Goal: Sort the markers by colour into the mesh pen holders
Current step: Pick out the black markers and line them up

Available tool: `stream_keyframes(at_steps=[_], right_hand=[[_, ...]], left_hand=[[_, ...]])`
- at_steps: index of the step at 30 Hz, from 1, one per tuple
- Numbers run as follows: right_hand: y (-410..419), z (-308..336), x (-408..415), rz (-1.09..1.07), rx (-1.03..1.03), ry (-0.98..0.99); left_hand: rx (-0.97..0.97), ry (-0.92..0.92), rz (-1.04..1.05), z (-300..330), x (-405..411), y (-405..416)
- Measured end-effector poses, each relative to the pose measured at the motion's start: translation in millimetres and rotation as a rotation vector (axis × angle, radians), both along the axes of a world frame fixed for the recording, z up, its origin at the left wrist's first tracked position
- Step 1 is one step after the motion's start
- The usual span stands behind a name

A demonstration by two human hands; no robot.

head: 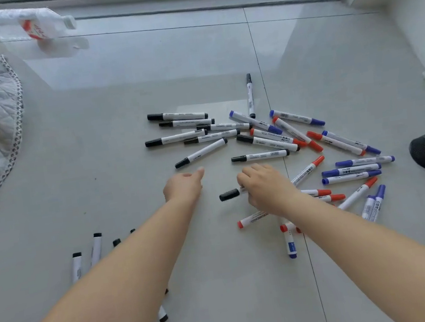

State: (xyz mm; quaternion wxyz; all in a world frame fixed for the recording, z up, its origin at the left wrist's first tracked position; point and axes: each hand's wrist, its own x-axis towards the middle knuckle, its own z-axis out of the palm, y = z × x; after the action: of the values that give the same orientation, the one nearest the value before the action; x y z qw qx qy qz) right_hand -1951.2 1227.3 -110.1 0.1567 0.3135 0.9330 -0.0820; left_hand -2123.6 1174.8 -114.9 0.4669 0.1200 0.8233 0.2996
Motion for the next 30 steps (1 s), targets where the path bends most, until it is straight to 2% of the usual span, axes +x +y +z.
stream_keyframes(at_steps=[3, 5, 13, 16, 19, 21, 24, 27, 30], right_hand=[[20.9, 3.2, 14.2, -0.03, 0.051, 0.135], [37.4, 3.8, 24.4, -0.078, 0.064, 0.168], [78.0, -9.6, 35.8, -0.18, 0.115, 0.005], [82.1, -10.5, 31.0, -0.155, 0.089, 0.027], [82.0, -13.0, 27.6, -0.147, 0.039, 0.036], [82.7, -13.2, 25.7, -0.175, 0.017, 0.038], [83.2, -14.8, 22.1, -0.163, 0.013, 0.007], [83.6, -16.2, 12.0, -0.229, 0.013, 0.079], [88.3, -14.7, -6.5, -0.278, 0.055, 0.201]], left_hand=[[0.011, -0.126, 0.324, -0.8, 7.4, 27.5], [0.007, -0.141, 0.413, -4.5, 6.2, 40.6], [-0.115, -0.094, 0.424, -11.4, -8.1, 60.5], [-0.189, 0.039, 0.296, -10.3, -7.3, 61.9], [-0.324, 0.327, -0.002, -10.7, -8.0, 58.9], [-0.356, 0.519, -0.128, -9.3, -11.9, 55.8], [-0.193, 0.62, -0.099, -9.2, -20.1, 55.1], [0.017, 0.716, -0.083, -6.7, -35.8, 56.9], [0.002, 0.748, -0.055, -4.1, -54.5, 58.9]])
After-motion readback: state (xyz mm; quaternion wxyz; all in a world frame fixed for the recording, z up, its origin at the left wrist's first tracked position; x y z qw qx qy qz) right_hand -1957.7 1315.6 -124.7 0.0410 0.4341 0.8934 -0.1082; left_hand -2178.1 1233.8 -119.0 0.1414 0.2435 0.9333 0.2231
